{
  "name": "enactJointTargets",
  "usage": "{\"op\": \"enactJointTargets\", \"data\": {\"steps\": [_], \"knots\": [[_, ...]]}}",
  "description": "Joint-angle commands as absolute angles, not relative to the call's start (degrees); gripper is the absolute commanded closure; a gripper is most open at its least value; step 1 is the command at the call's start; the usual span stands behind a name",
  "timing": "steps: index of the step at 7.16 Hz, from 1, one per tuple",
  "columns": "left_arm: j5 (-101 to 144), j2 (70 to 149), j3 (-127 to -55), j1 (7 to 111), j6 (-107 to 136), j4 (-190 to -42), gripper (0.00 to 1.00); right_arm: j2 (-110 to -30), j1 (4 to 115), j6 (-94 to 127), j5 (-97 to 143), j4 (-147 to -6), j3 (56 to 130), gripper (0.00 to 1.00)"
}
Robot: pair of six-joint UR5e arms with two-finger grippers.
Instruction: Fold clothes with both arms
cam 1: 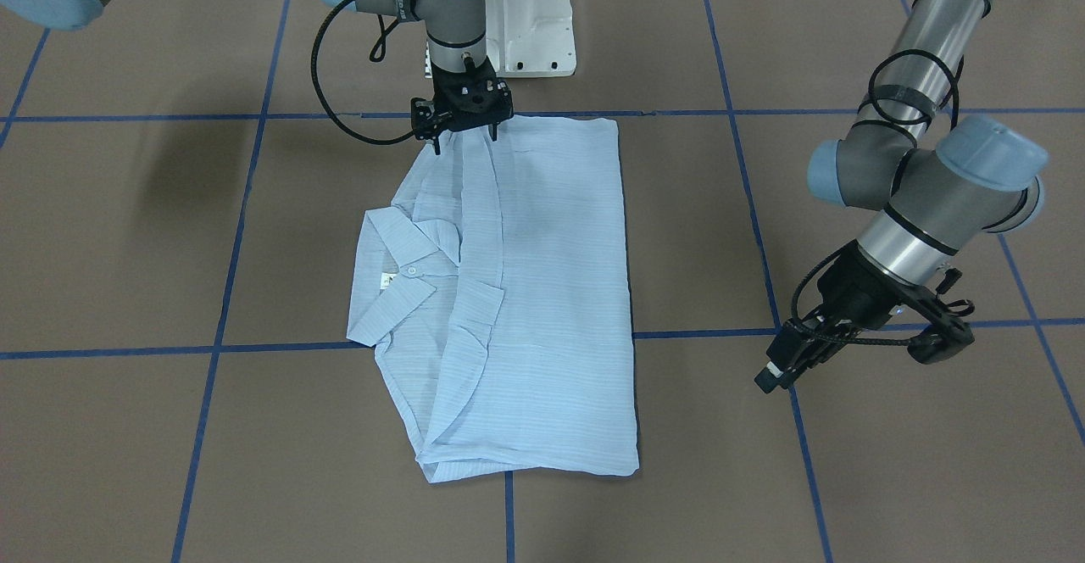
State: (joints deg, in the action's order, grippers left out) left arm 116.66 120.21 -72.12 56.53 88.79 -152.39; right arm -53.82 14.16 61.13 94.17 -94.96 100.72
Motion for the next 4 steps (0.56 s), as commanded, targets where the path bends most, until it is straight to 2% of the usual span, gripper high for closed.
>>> {"op": "enactJointTargets", "data": {"steps": [1, 4], "knots": [[116.81, 120.32, -72.33, 56.51, 88.86, -152.32, 0.54, -51.42, 14.15, 59.86, 95.62, -97.63, 97.91, 0.00], [116.89, 120.23, -72.51, 56.51, 88.86, -152.31, 0.54, -52.82, 14.24, 59.85, 95.80, -101.49, 99.40, 0.00]]}}
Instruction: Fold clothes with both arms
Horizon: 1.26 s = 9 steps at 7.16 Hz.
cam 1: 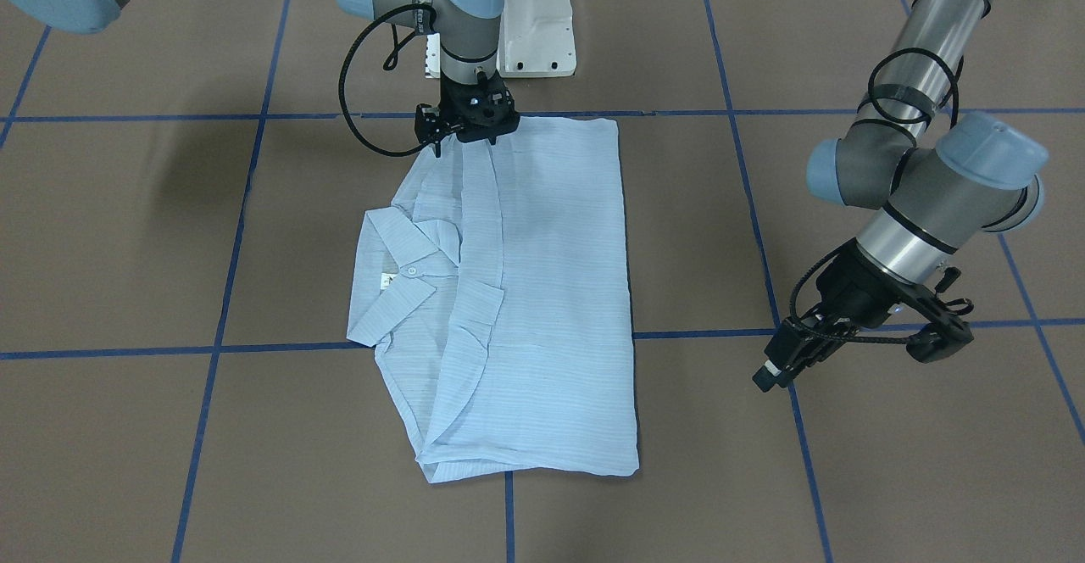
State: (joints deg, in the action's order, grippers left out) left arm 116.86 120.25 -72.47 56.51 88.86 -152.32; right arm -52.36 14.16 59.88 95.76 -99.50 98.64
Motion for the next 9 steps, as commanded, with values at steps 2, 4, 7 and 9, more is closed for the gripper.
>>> {"op": "enactJointTargets", "data": {"steps": [2, 4, 7, 9], "knots": [[116.98, 120.15, -73.47, 56.51, 88.95, -152.05, 0.54, -61.81, 15.38, 59.16, 95.89, -105.11, 109.27, 0.00], [116.98, 120.15, -73.65, 56.51, 88.95, -151.96, 0.54, -66.95, 17.13, 55.90, 95.89, -105.21, 112.66, 0.00], [116.90, 120.15, -74.71, 56.51, 89.12, -151.61, 0.54, -66.54, 17.23, 55.72, 95.45, -104.77, 113.03, 0.00], [116.89, 120.23, -74.79, 56.51, 89.47, -151.61, 0.54, -59.19, 20.03, 55.72, 95.27, -104.41, 109.79, 0.00]]}}
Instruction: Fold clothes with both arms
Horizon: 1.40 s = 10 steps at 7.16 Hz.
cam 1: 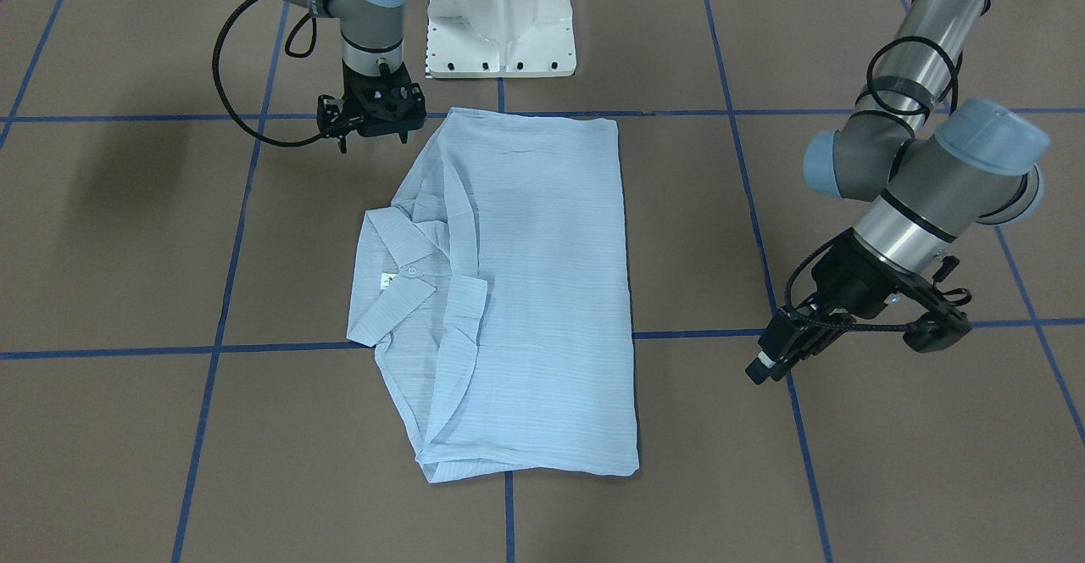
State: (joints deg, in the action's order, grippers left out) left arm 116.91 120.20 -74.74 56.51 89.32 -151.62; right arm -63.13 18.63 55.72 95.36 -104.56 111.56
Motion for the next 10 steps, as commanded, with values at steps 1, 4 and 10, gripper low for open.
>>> {"op": "enactJointTargets", "data": {"steps": [1, 4, 10], "knots": [[116.89, 120.23, -74.71, 56.51, 89.47, -151.52, 0.54, -55.50, 20.39, 55.72, 95.27, -103.89, 106.21, 0.00], [116.89, 120.32, -74.88, 56.25, 90.09, -151.52, 0.53, -47.90, 20.48, 56.51, 95.10, -98.90, 93.89, 0.00], [116.98, 120.50, -75.24, 56.08, 91.32, -151.44, 0.53, -57.80, 26.61, 49.44, 97.29, -98.79, 99.63, 0.00]]}}
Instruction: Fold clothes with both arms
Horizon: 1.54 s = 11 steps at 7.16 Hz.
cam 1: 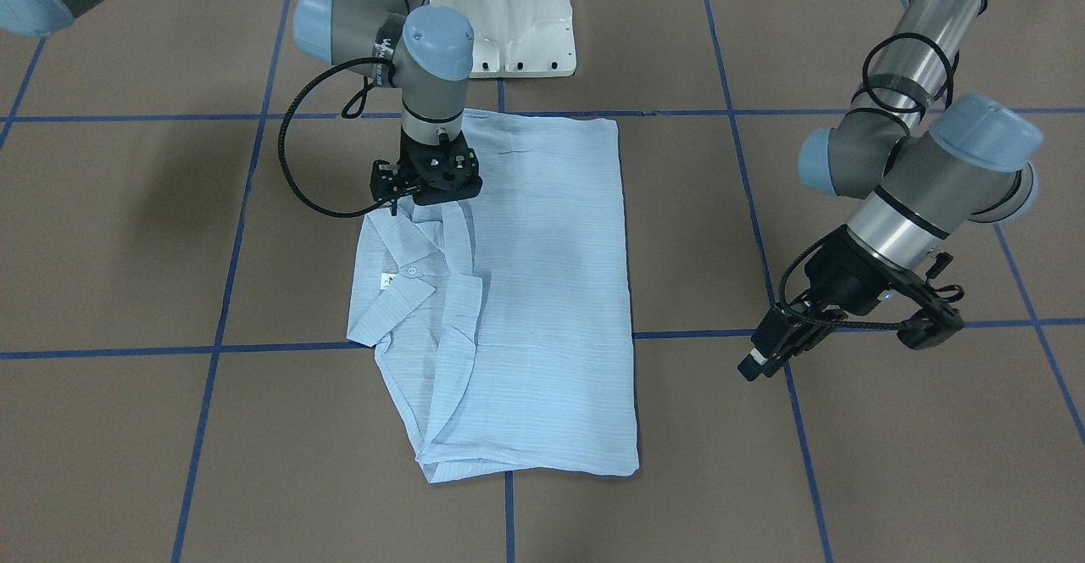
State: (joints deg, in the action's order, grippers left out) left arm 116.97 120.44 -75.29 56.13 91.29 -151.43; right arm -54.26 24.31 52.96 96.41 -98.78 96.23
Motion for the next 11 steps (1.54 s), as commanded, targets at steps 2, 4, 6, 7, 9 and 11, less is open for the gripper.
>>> {"op": "enactJointTargets", "data": {"steps": [2, 4, 6, 7, 9, 11], "knots": [[116.98, 120.76, -75.67, 56.08, 92.36, -151.44, 0.53, -63.00, 30.66, 45.62, 101.58, -99.14, 105.01, 0.00], [116.98, 120.67, -76.02, 56.07, 92.46, -151.35, 0.53, -65.92, 30.68, 46.14, 101.52, -98.79, 107.31, 0.00], [116.98, 120.67, -76.03, 55.99, 92.46, -151.35, 0.53, -64.87, 29.72, 57.39, 101.69, -98.61, 107.75, 0.00], [116.90, 120.76, -76.03, 55.99, 92.46, -151.35, 0.53, -64.78, 27.18, 68.36, 101.60, -98.61, 109.76, 0.00], [116.81, 120.67, -75.94, 55.99, 92.46, -151.35, 0.53, -65.21, 21.22, 94.18, 101.34, -90.24, 111.45, 0.00], [116.63, 120.50, -75.94, 55.99, 92.46, -151.43, 0.53, -66.35, 18.21, 112.88, 100.29, -82.02, 111.44, 0.00]]}}
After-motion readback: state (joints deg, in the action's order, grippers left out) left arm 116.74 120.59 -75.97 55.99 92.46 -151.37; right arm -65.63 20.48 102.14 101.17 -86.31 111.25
